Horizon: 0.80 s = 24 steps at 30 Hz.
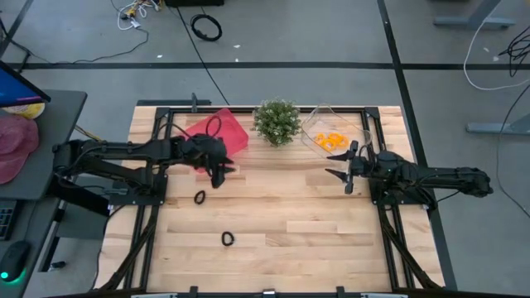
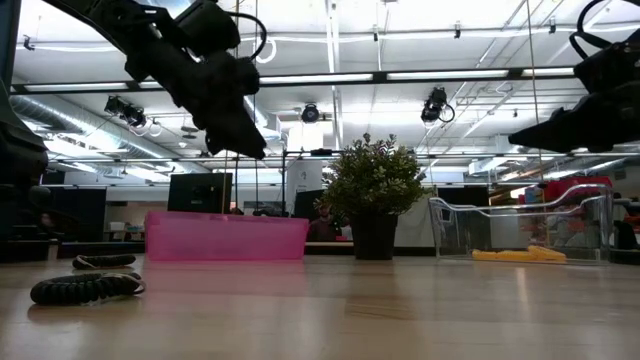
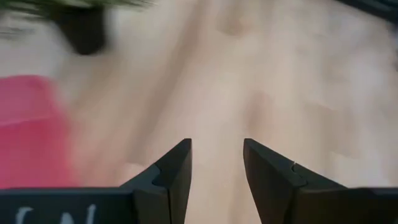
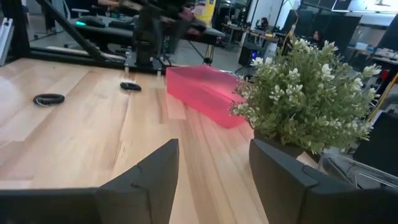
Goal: Sort spring keychains
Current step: Put the black spring keychain into the pink bin
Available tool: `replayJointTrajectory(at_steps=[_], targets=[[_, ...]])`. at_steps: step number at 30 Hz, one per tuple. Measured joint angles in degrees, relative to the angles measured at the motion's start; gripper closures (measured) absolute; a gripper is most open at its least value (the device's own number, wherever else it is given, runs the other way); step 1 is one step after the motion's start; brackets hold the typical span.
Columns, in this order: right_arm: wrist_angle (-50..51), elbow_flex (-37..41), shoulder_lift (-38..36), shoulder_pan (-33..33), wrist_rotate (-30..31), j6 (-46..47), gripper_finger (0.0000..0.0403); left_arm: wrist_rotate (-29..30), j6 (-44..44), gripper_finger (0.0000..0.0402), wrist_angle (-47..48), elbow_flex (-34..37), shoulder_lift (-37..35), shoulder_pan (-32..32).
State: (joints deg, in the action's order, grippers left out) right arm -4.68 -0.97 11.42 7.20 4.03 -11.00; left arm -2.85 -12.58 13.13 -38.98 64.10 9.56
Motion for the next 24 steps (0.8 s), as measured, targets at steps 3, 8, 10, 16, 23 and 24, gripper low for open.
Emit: replayJointTrajectory(at_steps=[3,8,10,16,23,24], targets=[[-0.1,0.0,0.0,0.0,0.0,0.0,0.0204,-5.4,-0.3,0.0252,0.0,0.0,0.0,-2.5],[-0.1,0.0,0.0,0.0,0.0,0.0,0.0204,-9.5,-1.3,0.0253,0.6,0.0,0.0,-8.0],[-0.1,0.0,0.0,0.0,0.0,0.0,0.0204,-9.6,-1.8,0.0253,0.7,0.0,0.0,-10.8],[-0.1,0.0,0.0,0.0,0.0,0.0,0.0204,-8.5,-1.9,0.0253,0.8,-0.1,0.0,-17.7],[0.0,0.0,0.0,0.0,0.0,0.0,0.0204,-3.6,-5.1,0.0253,0.7,-1.4,0.0,-22.4],[0.0,0.0,0.0,0.0,0.0,0.0,0.0204,-3.0,-5.2,0.0253,0.7,-1.6,0.0,-23.1]])
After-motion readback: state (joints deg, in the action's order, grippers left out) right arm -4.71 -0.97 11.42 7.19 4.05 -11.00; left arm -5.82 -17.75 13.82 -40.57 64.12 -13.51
